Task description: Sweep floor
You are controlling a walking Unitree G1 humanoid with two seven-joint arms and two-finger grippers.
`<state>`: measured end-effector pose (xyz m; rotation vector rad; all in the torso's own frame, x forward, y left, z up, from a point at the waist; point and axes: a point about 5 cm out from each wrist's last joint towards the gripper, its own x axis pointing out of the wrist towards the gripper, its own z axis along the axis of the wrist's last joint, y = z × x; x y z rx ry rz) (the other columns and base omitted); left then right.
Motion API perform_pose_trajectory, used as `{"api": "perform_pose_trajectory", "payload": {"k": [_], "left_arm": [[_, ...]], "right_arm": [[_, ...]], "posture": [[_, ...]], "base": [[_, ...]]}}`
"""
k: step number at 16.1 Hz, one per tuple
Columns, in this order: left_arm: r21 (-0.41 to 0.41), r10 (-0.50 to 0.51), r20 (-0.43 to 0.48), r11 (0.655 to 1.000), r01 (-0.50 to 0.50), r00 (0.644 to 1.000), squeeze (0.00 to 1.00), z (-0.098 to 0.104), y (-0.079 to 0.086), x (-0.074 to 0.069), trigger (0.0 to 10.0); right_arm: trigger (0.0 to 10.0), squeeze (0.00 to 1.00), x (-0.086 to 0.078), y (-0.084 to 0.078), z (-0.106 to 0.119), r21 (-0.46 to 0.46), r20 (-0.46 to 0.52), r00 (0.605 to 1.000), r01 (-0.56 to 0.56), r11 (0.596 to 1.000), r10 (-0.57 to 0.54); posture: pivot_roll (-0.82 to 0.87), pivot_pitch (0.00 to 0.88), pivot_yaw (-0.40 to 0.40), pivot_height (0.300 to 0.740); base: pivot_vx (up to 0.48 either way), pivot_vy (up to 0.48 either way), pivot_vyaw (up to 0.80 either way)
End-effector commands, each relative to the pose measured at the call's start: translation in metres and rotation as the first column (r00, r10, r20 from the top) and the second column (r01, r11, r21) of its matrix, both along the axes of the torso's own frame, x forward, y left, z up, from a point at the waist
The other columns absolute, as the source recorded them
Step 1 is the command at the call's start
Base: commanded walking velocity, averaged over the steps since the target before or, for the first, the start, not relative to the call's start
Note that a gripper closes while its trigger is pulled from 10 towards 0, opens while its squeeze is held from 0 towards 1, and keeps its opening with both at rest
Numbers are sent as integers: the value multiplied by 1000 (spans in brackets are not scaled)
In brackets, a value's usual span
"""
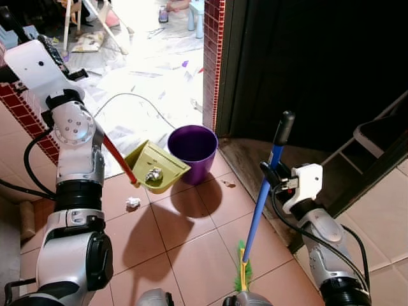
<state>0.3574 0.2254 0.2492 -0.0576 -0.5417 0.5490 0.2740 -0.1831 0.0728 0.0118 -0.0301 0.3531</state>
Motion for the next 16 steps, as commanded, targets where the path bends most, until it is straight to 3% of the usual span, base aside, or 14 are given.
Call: {"api": "perform_pose_trajectory", "payload": {"k": [1, 7, 16], "left_arm": [[10, -19, 141, 1000, 18, 990, 0, 38, -4, -3, 10000], [11, -118, 151, 993, 118, 981, 0, 43, -31, 9, 10000], [17, -136, 171, 991, 135, 976, 0, 52, -35, 14, 10000]], "right_arm": [[10000, 0, 1, 3, 6, 9, 18, 1000, -15, 1000, 15], [10000, 0, -1, 7, 7, 20, 21, 1000, -22, 1000, 21], [10000, 0, -2, 7, 9, 23, 21, 1000, -17, 1000, 17]], "posture": [[-162, 0, 29, 740], [-178, 0, 48, 740], [-190, 0, 56, 740]], "base": [[0, 0, 0], [0, 0, 0], [252, 0, 0]]}}
